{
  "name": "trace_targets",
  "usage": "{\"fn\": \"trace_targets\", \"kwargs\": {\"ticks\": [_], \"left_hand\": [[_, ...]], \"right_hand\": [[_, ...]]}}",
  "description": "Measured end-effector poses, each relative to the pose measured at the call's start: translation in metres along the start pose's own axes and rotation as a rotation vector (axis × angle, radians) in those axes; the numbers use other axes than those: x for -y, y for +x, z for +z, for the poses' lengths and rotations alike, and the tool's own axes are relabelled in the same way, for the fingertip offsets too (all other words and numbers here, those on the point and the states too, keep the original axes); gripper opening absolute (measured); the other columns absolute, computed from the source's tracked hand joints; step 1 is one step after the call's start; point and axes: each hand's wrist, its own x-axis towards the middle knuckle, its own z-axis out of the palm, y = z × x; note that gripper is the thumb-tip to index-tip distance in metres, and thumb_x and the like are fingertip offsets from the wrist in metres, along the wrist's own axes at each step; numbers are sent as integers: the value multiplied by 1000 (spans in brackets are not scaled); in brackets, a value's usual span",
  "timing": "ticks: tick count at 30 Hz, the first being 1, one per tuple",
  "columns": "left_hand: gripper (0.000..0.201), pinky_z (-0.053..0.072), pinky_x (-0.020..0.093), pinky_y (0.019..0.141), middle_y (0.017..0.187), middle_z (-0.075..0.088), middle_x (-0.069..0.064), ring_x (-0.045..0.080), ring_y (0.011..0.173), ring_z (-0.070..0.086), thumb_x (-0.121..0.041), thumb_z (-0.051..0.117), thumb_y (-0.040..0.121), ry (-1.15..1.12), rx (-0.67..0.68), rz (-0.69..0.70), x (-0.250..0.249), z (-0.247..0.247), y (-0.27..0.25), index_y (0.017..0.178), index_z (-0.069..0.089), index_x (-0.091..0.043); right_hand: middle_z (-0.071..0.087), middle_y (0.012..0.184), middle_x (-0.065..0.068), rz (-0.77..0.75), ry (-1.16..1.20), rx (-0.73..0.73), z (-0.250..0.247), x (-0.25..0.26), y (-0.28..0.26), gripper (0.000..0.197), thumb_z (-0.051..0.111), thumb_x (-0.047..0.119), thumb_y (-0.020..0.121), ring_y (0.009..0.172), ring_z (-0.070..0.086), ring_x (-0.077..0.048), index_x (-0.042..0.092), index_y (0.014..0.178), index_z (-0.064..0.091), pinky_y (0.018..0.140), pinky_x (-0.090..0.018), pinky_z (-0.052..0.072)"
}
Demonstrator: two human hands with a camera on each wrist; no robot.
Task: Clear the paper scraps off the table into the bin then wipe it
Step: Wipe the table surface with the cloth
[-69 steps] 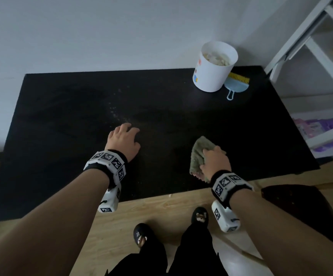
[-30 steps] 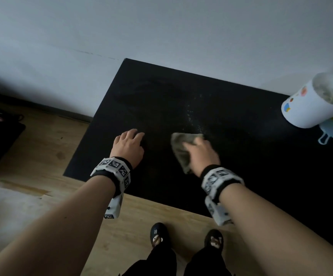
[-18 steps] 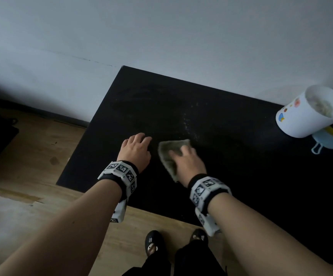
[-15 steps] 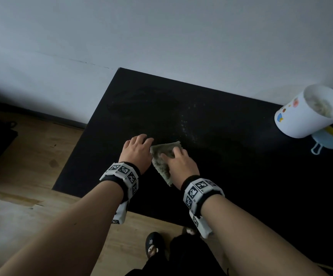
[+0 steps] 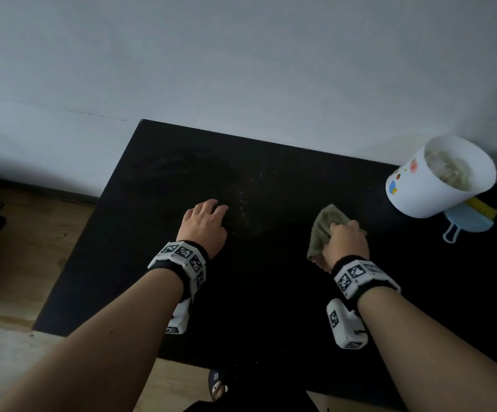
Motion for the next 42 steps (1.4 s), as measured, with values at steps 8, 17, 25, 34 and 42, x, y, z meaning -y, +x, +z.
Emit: {"fn": "trace_targets", "kwargs": {"ticks": [8, 17, 25, 34, 42], "left_hand": [[53, 19, 36, 116, 153, 28, 2, 21, 142, 24, -23, 44, 93, 9, -6, -67, 4, -1, 5, 144, 34, -22], [52, 20, 37, 117, 153, 27, 3, 21, 142, 25, -23, 44, 94, 10, 15, 47, -29, -6, 27, 144, 33, -21], [52, 19, 38, 118, 153, 26, 2, 21, 142, 24, -24, 46, 94, 22, 34, 73, -37, -8, 26, 144, 33, -22], [52, 17, 39, 117, 153, 28, 3, 21, 142, 24, -25, 44, 92, 20, -8, -56, 2, -10, 11, 143, 35, -24], [53, 14, 40, 118, 154, 26, 2, 21, 143, 21, -23, 44, 92, -4, 4, -122, 24, -17, 10, 144, 33, -24]], "right_hand": [[31, 141, -10, -528, -16, 76, 29, 99, -30, 38, 40, 29, 99, 131, 35, -30, 19, 136, 44, 94, -38, 43], [35, 139, -11, -215, -3, 58, -6, 10, -3, 49, 55, 23, 90, 127, 42, -32, 26, 138, 44, 100, -41, 44], [28, 142, -11, 3, -3, 33, -10, -25, -8, 62, 63, 23, 88, 131, 33, -32, 29, 143, 38, 99, -40, 43], [26, 142, -9, -562, -209, 136, 20, 96, -35, 56, 53, 26, 91, 129, 31, -33, 33, 143, 34, 100, -42, 40], [33, 141, -7, -465, -91, 122, 14, 95, -8, 43, 41, 30, 98, 130, 39, -30, 25, 140, 41, 99, -39, 40]]}}
